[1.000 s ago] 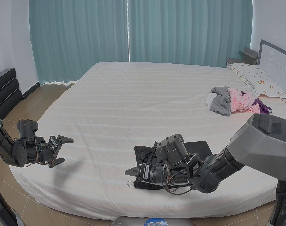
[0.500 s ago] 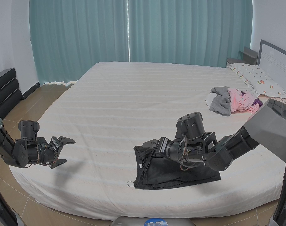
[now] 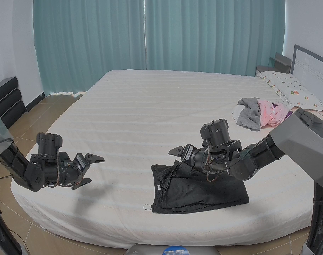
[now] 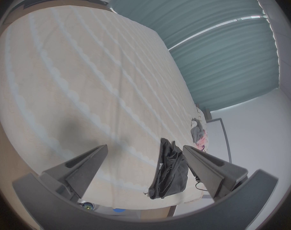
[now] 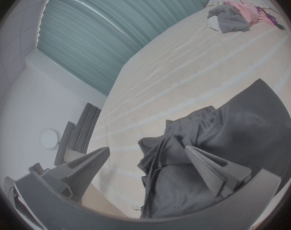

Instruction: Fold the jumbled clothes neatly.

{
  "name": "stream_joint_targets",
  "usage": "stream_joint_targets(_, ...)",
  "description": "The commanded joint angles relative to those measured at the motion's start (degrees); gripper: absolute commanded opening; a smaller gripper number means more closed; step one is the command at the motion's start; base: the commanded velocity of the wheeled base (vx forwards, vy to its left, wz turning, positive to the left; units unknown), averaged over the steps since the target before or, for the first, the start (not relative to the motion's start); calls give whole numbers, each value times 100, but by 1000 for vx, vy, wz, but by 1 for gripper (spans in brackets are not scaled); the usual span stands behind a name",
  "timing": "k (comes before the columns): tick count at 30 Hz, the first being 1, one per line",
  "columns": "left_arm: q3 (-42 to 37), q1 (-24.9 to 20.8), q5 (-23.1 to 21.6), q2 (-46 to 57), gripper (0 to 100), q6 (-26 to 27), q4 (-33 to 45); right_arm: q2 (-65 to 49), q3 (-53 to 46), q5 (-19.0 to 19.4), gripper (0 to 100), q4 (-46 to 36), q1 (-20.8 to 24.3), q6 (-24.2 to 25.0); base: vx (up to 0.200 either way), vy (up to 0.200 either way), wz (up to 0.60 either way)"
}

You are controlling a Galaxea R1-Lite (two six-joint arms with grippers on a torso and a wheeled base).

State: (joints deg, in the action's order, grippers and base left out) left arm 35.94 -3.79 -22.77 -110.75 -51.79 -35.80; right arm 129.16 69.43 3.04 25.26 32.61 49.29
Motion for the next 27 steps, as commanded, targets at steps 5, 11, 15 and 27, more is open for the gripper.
stream_joint_targets(5, 291, -895, 379, -122, 100, -60, 30, -506, -887, -5, 100, 181, -501, 37, 0, 0, 0)
stream_joint_targets(11, 273, -992, 396, -87, 100, -473, 21, -769, -1608, 4, 100, 779, -765, 55, 0, 0, 0)
stream_joint_targets(15, 212, -1036, 405, -69, 100, -473, 30, -866, -1950, 30, 100, 1166, -923, 46, 0, -200, 0)
stream_joint_targets(27, 177, -1115, 405, -87, 100, -482, 30, -875, -2399, 30, 100, 1605, -1134, 55, 0, -133, 0)
